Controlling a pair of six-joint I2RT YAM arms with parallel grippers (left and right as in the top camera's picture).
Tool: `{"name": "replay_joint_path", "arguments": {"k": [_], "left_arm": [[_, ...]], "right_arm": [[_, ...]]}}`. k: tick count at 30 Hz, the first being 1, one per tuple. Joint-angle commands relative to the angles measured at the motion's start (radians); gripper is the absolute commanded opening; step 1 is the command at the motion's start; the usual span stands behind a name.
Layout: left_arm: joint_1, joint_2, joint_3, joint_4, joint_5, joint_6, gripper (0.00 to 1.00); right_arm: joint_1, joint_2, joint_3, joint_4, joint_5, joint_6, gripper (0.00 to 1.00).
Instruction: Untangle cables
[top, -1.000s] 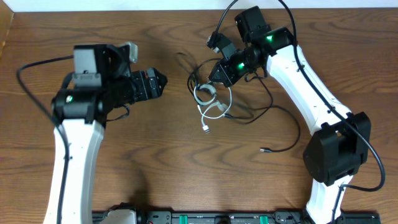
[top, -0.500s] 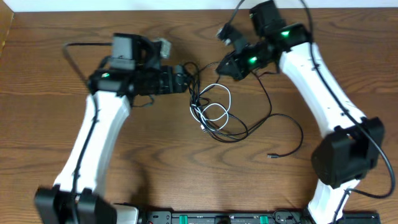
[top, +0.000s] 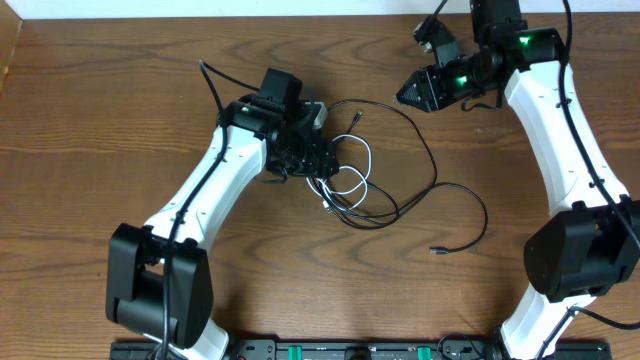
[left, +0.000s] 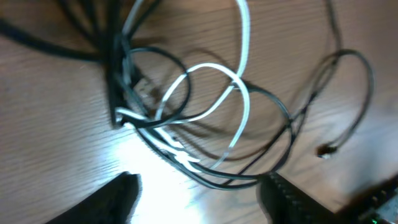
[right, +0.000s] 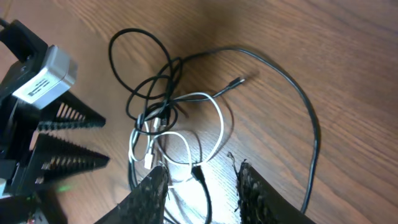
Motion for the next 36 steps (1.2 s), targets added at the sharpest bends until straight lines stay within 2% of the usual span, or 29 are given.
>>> {"name": "replay_joint_path", "arguments": {"k": [1,4,10,12,17,23,25,27,33,36], "left_arm": [[-0.002,0.035,0.01,-0.009,-0.065,-0.161,0.55],[-0.005,0.058,0.006,-0.009,-0.109,-0.262,0.49],[-0.038,0.105,0.006,-0.007,-0.11,-0.367,0.42],[-0.046,0.125,0.005,-0.01,-0.109,-0.446,0.37],[-0.049,0.158,0.005,-0.011,-0.109,-0.52,0.31],[-0.049,0.199,0.005,-0.01,-0.108,-0.545,0.28],[-0.049,0.207,0.005,-0.003,-0.111,-0.545,0.2],[-0.049,0.207,0.005,0.002,-0.111,-0.544,0.08],[-0.031,0.197,0.023,0.01,-0.086,-0.533,0.07],[-0.024,0.16,0.045,0.014,-0.045,-0.477,0.07]], "right_arm": [[-0.004,-0.003,-0.001,0.001,0.019,-0.001,0.35],[0.003,-0.003,-0.004,0.003,0.023,-0.001,0.36],[0.008,-0.003,-0.006,0.0,0.045,0.0,0.37],[0.008,-0.003,-0.006,0.0,0.045,0.0,0.37],[0.008,-0.003,-0.006,-0.001,0.045,0.007,0.37],[0.008,-0.003,-0.006,-0.001,0.045,0.007,0.36],[0.008,-0.003,-0.006,-0.003,0.045,0.007,0.36],[0.009,-0.003,-0.006,-0.004,0.045,0.007,0.36],[0.034,-0.003,-0.006,-0.005,0.041,0.018,0.41],[0.058,-0.003,-0.006,-0.006,0.041,0.018,0.42]]}}
